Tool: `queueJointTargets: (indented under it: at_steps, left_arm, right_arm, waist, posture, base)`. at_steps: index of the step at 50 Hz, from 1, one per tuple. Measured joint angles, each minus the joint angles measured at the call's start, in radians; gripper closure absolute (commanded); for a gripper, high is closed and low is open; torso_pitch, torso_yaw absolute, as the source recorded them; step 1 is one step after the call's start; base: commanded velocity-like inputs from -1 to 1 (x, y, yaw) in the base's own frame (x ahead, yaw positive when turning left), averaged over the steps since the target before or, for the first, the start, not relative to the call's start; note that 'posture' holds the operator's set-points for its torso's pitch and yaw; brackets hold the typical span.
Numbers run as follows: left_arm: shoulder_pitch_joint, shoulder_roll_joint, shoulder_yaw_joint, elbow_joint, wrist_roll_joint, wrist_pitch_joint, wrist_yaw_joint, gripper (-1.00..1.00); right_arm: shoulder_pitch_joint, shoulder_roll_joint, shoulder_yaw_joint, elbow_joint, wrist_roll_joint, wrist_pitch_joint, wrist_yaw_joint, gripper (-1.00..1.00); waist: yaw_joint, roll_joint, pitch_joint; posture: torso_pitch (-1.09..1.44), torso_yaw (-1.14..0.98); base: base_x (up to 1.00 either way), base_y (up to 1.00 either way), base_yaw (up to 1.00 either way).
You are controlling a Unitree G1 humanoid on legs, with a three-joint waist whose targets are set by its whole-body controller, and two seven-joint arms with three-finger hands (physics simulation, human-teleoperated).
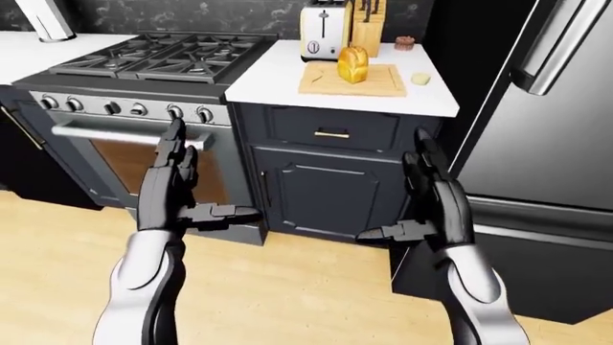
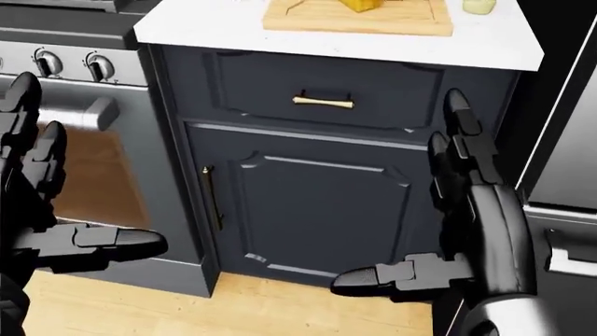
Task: Pick up the wedge of cheese and place it on the slice of bread to prepare a simple cheese on bread dish.
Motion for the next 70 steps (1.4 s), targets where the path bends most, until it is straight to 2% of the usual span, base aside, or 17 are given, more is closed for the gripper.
queueJointTargets:
  at_steps: [4, 6, 9, 16, 21, 28, 31, 32, 35, 39, 45, 49, 59, 61, 64, 67, 70]
  left_arm:
    - [-0.009, 0.001, 0.0, -0.005, 0.001, -0.001, 0.006, -1.0]
    - [-0.006, -0.006, -0.017, -0.008, -0.006, -0.006, 0.002, -1.0]
    - [-0.006, -0.005, -0.026, -0.002, -0.015, -0.003, -0.005, -1.0]
    - [-0.016, -0.007, -0.021, -0.022, -0.015, -0.008, 0.003, -1.0]
    - [-0.009, 0.002, 0.001, -0.002, -0.011, 0.017, 0.015, -1.0]
    - [-0.016, 0.003, -0.01, -0.022, -0.012, -0.002, 0.016, -1.0]
    - [-0.022, 0.004, -0.011, -0.016, -0.01, -0.005, 0.016, -1.0]
    - [-0.021, -0.004, -0.017, -0.014, -0.01, -0.001, 0.014, -1.0]
    - [-0.019, -0.004, -0.03, -0.009, -0.022, 0.027, 0.006, -1.0]
    - [-0.022, 0.001, -0.018, -0.015, -0.02, 0.012, 0.006, -1.0]
    - [-0.027, 0.003, -0.027, -0.022, -0.009, -0.005, 0.004, -1.0]
    - [-0.002, 0.0, -0.013, 0.002, 0.006, 0.007, 0.009, -1.0]
    - [-0.01, -0.004, -0.017, -0.011, 0.012, -0.019, 0.003, -1.0]
    - [0.002, -0.016, -0.036, 0.002, 0.015, -0.028, 0.001, -1.0]
    - [0.007, -0.019, -0.057, 0.015, 0.013, -0.018, -0.012, -1.0]
    - [-0.006, -0.017, -0.046, 0.003, 0.015, -0.018, -0.014, -1.0]
    - [0.008, -0.017, -0.034, -0.009, 0.024, -0.043, -0.009, -1.0]
  right_arm:
    - [-0.011, -0.003, 0.002, -0.032, -0.001, 0.015, 0.002, -1.0]
    - [-0.009, -0.009, -0.015, -0.035, -0.003, 0.014, 0.0, -1.0]
    - [0.002, -0.011, -0.026, -0.044, -0.012, 0.027, -0.007, -1.0]
    - [-0.014, -0.014, -0.028, -0.105, -0.013, 0.05, -0.004, -1.0]
    - [-0.012, -0.009, -0.02, -0.113, 0.0, 0.097, 0.007, -1.0]
    - [-0.024, -0.016, -0.05, -0.167, 0.013, 0.092, 0.002, -1.0]
    - [-0.029, -0.021, -0.058, -0.173, 0.02, 0.091, 0.003, -1.0]
    - [-0.028, -0.027, -0.068, -0.161, 0.021, 0.091, 0.001, -1.0]
    - [-0.013, -0.026, -0.086, -0.143, 0.016, 0.11, -0.009, -1.0]
    - [-0.025, -0.027, -0.083, -0.143, 0.013, 0.094, -0.018, -1.0]
    - [-0.026, -0.026, -0.082, -0.125, 0.018, 0.071, -0.024, -1.0]
    - [-0.018, -0.019, -0.046, -0.105, 0.014, 0.09, -0.02, -1.0]
    - [-0.038, -0.02, -0.06, -0.147, 0.016, 0.082, -0.022, -1.0]
    - [-0.027, -0.025, -0.069, -0.136, 0.016, 0.088, -0.025, -1.0]
    - [-0.019, -0.023, -0.079, -0.129, 0.011, 0.106, -0.034, -1.0]
    - [-0.025, -0.019, -0.076, -0.142, 0.021, 0.091, -0.034, -1.0]
    - [-0.037, -0.016, -0.058, -0.133, 0.034, 0.073, -0.034, -1.0]
  waist:
    - [-0.001, -0.046, -0.012]
    - [-0.012, -0.03, 0.0]
    - [-0.015, -0.04, -0.01]
    - [-0.032, 0.052, -0.013]
    - [-0.001, 0.06, -0.005]
    - [0.019, -0.006, -0.018]
    - [0.017, -0.057, -0.028]
    - [0.006, -0.046, -0.018]
    - [-0.012, -0.063, -0.002]
    - [-0.02, -0.032, -0.016]
    - [-0.031, 0.06, -0.024]
    - [-0.006, 0.066, -0.009]
    - [0.012, -0.054, -0.034]
    - [-0.004, -0.039, -0.02]
    - [-0.015, -0.052, -0.014]
    - [-0.014, -0.038, -0.011]
    - [-0.019, 0.048, 0.009]
  posture:
    - [0.0, 0.0]
    - [0.0, 0.0]
    - [0.0, 0.0]
    - [0.0, 0.0]
    - [0.0, 0.0]
    - [0.0, 0.0]
    - [0.0, 0.0]
    - [0.0, 0.0]
    - [0.0, 0.0]
    - [0.0, 0.0]
    - [0.0, 0.0]
    - [0.0, 0.0]
    - [0.0, 0.0]
    - [0.0, 0.0]
    - [0.0, 0.0]
    - [0.0, 0.0]
    - [0.0, 0.0]
  base:
    - [0.36, 0.0, 0.0]
    - [0.44, 0.0, 0.0]
    - [0.44, 0.0, 0.0]
    - [0.44, 0.0, 0.0]
    - [0.44, 0.0, 0.0]
    - [0.44, 0.0, 0.0]
    - [0.44, 0.0, 0.0]
    - [0.43, 0.0, 0.0]
    - [0.44, 0.0, 0.0]
    - [0.36, 0.0, 0.0]
    - [0.32, 0.0, 0.0]
    - [0.24, 0.0, 0.0]
    - [0.22, 0.0, 0.0]
    - [0.22, 0.0, 0.0]
    - [0.04, 0.0, 0.0]
    - [0.0, -0.2, 0.0]
    - [0.0, -0.29, -0.67]
